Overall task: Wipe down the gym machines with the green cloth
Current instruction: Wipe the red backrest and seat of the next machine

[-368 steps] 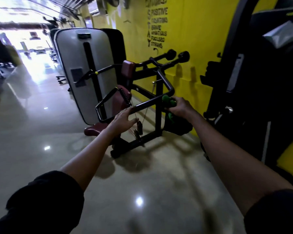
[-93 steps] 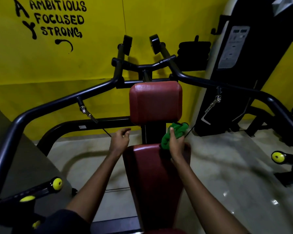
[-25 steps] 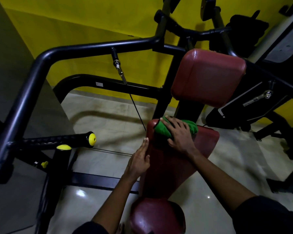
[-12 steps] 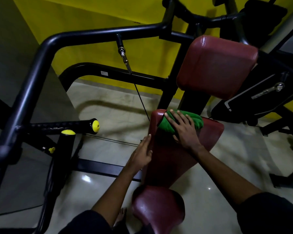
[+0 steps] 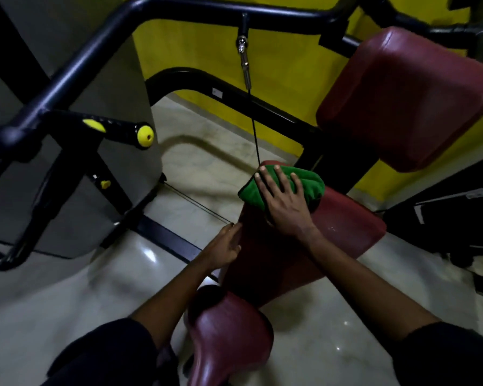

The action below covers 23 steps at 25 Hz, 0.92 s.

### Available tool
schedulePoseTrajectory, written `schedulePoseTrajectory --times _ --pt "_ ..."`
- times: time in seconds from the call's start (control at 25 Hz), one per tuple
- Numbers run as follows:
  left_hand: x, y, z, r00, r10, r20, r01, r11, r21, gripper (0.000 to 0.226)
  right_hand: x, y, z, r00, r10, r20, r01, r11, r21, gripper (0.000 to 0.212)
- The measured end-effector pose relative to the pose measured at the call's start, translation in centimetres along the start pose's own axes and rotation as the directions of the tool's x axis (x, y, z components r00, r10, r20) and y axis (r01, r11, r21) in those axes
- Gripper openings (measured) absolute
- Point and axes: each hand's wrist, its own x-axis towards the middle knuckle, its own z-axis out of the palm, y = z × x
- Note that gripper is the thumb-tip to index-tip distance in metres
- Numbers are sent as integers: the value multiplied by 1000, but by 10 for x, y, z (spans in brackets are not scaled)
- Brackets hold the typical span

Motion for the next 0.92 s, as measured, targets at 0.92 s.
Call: schedulePoseTrajectory --times 0.92 --pt "1 45 -28 858 478 -187 -418 863 284 77 -93 -2 28 890 456 -23 -447 880 165 117"
